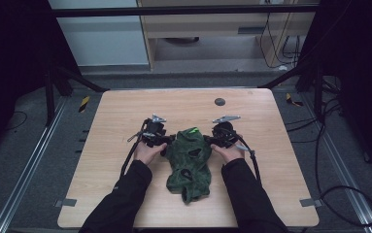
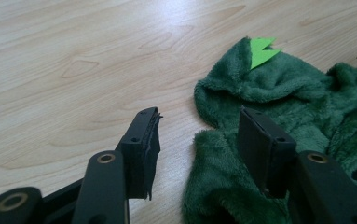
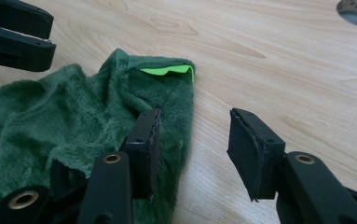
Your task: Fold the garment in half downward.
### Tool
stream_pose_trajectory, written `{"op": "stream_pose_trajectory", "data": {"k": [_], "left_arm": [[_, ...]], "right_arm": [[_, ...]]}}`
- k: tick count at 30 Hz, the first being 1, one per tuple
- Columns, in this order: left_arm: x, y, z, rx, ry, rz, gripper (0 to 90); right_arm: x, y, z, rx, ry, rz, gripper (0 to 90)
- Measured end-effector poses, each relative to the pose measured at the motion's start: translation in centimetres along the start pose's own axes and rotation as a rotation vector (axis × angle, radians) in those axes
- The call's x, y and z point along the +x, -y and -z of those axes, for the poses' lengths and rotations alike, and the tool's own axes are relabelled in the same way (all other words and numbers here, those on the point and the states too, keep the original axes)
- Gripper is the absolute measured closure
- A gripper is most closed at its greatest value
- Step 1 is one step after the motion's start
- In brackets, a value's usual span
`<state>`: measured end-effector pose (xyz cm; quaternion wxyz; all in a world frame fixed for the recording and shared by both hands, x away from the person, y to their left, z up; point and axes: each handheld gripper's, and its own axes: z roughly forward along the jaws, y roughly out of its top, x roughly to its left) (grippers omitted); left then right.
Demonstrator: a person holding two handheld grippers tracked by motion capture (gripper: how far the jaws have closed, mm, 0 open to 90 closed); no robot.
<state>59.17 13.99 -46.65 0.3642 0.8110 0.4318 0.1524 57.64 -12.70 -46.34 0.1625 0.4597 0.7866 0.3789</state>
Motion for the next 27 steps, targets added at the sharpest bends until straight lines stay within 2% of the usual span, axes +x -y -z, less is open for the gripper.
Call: {"op": "stream_pose_trajectory", "data": {"k": [7, 10, 15, 20, 22, 27], "left_arm": [[0.0, 0.3, -0.9, 0.033, 0.005, 0.000, 49.8], [0.1, 0.5, -1.3, 0.056, 0.012, 0.007, 50.8], [-0.1, 0.7, -1.6, 0.066, 0.024, 0.008, 55.7], [-0.2, 0.9, -1.8, 0.078, 0.049, 0.028, 62.0], [-0.3, 0.9, -1.9, 0.088, 0.052, 0.018, 64.1], [-0.5, 0.9, -2.1, 0.096, 0.060, 0.023, 70.6]], "right_arm": [[0.2, 0.2, -0.9, 0.021, -0.005, -0.001, 53.1], [0.3, 0.5, -1.5, 0.048, -0.008, 0.005, 53.1], [0.2, 0.9, -2.3, 0.070, -0.008, -0.001, 54.7], [0.3, 1.1, -2.6, 0.095, -0.012, -0.006, 56.9], [0.3, 1.2, -2.7, 0.100, -0.015, -0.012, 58.0], [0.5, 1.3, -2.8, 0.110, -0.022, -0.014, 63.9]]}}
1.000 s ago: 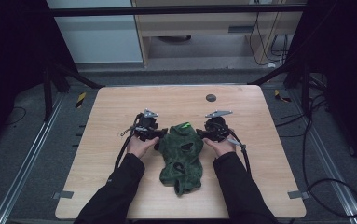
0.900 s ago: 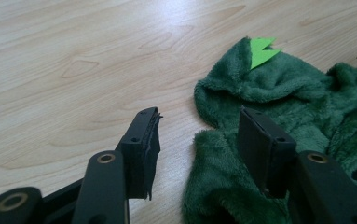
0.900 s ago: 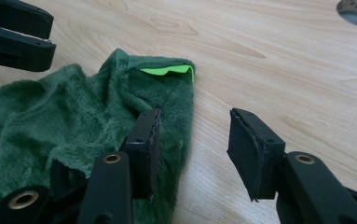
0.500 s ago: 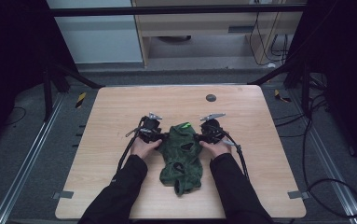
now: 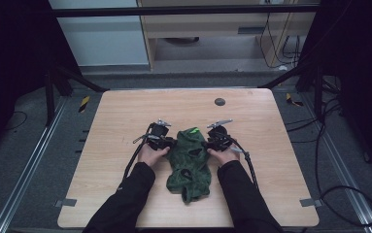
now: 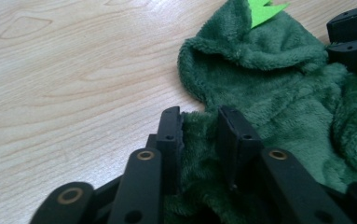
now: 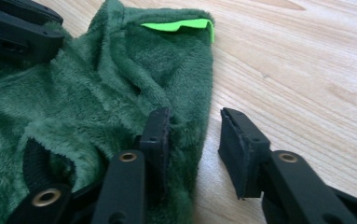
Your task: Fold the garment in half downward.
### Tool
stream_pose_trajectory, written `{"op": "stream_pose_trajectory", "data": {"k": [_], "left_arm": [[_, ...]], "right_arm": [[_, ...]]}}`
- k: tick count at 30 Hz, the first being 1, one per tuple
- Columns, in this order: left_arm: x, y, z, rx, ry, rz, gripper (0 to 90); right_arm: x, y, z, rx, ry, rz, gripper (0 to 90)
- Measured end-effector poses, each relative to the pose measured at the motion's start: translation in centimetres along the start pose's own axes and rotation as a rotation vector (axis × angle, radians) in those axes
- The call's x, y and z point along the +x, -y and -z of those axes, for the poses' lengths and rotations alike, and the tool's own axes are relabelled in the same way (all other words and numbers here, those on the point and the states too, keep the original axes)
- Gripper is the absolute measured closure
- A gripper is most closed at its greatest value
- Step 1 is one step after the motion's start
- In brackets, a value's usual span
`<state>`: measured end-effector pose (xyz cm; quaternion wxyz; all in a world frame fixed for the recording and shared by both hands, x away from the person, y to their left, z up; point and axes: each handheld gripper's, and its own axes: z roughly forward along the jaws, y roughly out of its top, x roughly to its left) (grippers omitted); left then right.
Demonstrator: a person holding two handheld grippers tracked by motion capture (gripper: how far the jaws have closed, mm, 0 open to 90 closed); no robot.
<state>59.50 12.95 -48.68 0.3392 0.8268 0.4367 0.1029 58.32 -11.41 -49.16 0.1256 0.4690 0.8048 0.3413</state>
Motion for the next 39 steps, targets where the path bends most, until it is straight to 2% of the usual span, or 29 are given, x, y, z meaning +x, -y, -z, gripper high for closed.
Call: {"op": "stream_pose_trajectory", "data": {"k": [4, 7, 11, 16, 22, 25, 28, 36, 39], "left_arm": [[-0.1, -0.1, 0.0, 0.008, 0.004, 0.006, 75.7], [-0.4, -0.1, 0.0, 0.017, 0.001, -0.006, 78.8], [-0.4, -0.2, 0.0, 0.015, 0.002, 0.001, 81.4], [-0.5, -0.2, 0.1, 0.017, 0.003, 0.002, 82.7], [-0.6, -0.4, 0.7, 0.001, -0.002, -0.004, 83.4], [-0.8, -0.7, 1.3, -0.010, -0.002, -0.014, 83.5], [-1.0, -1.1, 2.4, -0.046, 0.001, -0.015, 83.5], [-1.6, -1.3, 4.5, -0.078, 0.001, -0.042, 83.5], [-2.3, -1.3, 6.0, -0.100, 0.004, -0.076, 83.6]], "right_arm": [[0.1, 0.0, -0.1, 0.007, -0.018, -0.012, 71.2], [0.1, 0.0, -0.1, 0.012, -0.038, -0.028, 76.6], [0.1, -0.1, 0.0, 0.013, -0.040, -0.030, 82.8], [0.3, -0.2, 0.2, 0.009, -0.034, -0.015, 85.9], [0.3, -0.4, 0.9, -0.024, -0.034, 0.004, 86.6], [0.5, -0.8, 1.6, -0.045, -0.040, 0.016, 86.7], [0.6, -1.1, 2.1, -0.058, -0.037, 0.031, 86.7], [1.6, -1.9, 3.9, -0.106, -0.048, 0.082, 86.6], [2.2, -2.1, 5.2, -0.139, -0.060, 0.110, 86.6]]}}
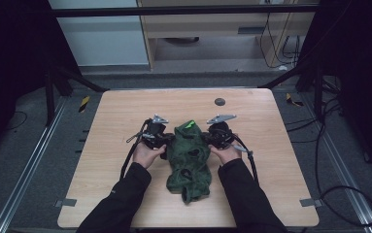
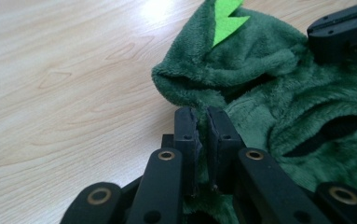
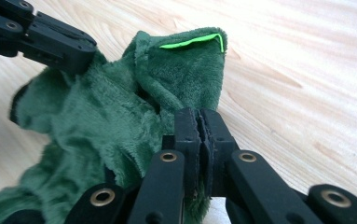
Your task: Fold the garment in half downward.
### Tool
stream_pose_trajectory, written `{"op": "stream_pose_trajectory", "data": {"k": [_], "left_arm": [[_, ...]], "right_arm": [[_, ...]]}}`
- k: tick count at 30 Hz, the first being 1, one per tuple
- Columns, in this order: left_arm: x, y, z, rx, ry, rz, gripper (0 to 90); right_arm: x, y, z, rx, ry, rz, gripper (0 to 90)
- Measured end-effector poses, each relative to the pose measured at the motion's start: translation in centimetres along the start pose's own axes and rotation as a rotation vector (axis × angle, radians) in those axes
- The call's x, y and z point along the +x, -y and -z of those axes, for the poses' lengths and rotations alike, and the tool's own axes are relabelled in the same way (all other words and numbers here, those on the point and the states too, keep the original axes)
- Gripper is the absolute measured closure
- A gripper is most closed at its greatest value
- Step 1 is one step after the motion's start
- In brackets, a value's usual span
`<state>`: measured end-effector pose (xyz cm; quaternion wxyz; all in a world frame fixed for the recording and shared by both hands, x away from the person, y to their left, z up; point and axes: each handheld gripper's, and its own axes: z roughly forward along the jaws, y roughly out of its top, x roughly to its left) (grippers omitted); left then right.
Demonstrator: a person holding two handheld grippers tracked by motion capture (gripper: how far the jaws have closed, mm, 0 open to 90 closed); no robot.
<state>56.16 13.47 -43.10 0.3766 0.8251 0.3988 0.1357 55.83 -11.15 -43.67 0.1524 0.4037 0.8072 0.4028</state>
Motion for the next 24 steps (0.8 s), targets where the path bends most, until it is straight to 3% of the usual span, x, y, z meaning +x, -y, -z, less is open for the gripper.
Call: {"op": "stream_pose_trajectory", "data": {"k": [11, 24], "left_arm": [[-1.8, 0.5, 3.2, -0.051, 0.021, -0.042, 83.5], [-3.8, 2.2, 4.9, -0.063, 0.053, -0.082, 83.5]], "right_arm": [[1.8, 0.0, 3.0, -0.065, -0.037, 0.061, 86.5], [3.4, 1.5, 4.9, -0.086, -0.069, 0.100, 86.5]]}}
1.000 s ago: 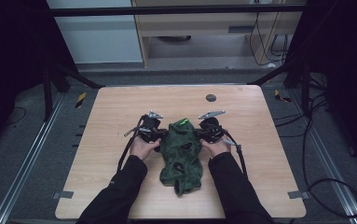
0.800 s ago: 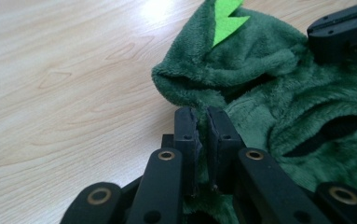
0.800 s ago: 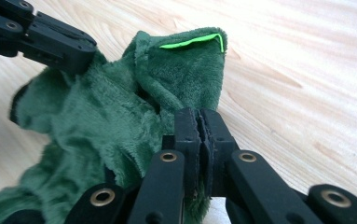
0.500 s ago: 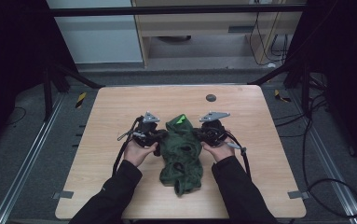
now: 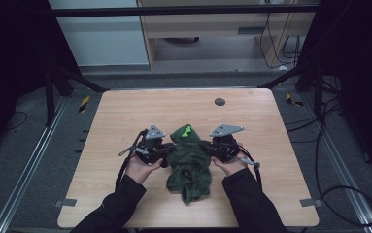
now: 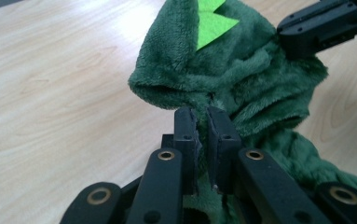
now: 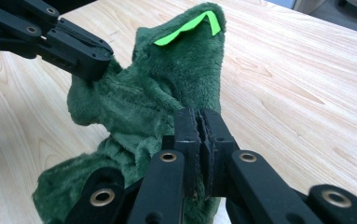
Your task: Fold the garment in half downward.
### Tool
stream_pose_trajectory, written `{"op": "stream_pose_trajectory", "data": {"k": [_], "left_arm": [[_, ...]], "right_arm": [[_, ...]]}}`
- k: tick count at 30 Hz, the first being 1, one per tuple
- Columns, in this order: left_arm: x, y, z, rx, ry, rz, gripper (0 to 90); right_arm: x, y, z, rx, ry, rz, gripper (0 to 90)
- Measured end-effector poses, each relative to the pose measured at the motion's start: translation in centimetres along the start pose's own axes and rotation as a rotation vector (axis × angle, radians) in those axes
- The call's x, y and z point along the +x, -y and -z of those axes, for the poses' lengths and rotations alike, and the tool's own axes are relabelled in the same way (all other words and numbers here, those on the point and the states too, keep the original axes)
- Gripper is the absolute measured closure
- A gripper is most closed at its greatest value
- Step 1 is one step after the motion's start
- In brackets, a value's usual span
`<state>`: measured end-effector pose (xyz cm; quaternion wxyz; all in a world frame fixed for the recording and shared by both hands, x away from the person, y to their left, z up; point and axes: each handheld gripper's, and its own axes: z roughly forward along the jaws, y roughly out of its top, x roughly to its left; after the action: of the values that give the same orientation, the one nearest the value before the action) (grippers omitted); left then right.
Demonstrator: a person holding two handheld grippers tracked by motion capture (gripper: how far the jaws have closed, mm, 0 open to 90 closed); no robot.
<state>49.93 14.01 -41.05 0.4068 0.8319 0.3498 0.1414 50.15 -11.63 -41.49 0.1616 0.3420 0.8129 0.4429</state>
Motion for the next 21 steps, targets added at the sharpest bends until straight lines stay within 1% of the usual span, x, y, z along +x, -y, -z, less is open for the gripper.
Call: {"op": "stream_pose_trajectory", "data": {"k": [2, 7, 14, 16, 21], "left_arm": [[-0.3, 0.5, 0.3, 0.004, 0.002, 0.000, 83.4], [-0.7, 1.0, 0.8, 0.001, 0.012, 0.001, 83.4], [-1.3, 1.9, 1.3, 0.018, 0.020, -0.007, 83.4], [-1.4, 2.2, 1.6, 0.019, 0.021, -0.008, 83.4], [-1.7, 2.9, 1.8, 0.031, 0.031, -0.010, 83.4]], "right_arm": [[0.2, 0.3, 0.3, 0.003, -0.005, 0.004, 86.4], [0.5, 0.8, 0.7, 0.002, -0.014, 0.007, 86.4], [1.1, 1.4, 1.3, 0.006, -0.027, 0.021, 86.2], [1.7, 1.7, 1.4, 0.007, -0.040, 0.031, 86.2], [2.3, 2.3, 1.6, 0.019, -0.054, 0.043, 86.0]]}}
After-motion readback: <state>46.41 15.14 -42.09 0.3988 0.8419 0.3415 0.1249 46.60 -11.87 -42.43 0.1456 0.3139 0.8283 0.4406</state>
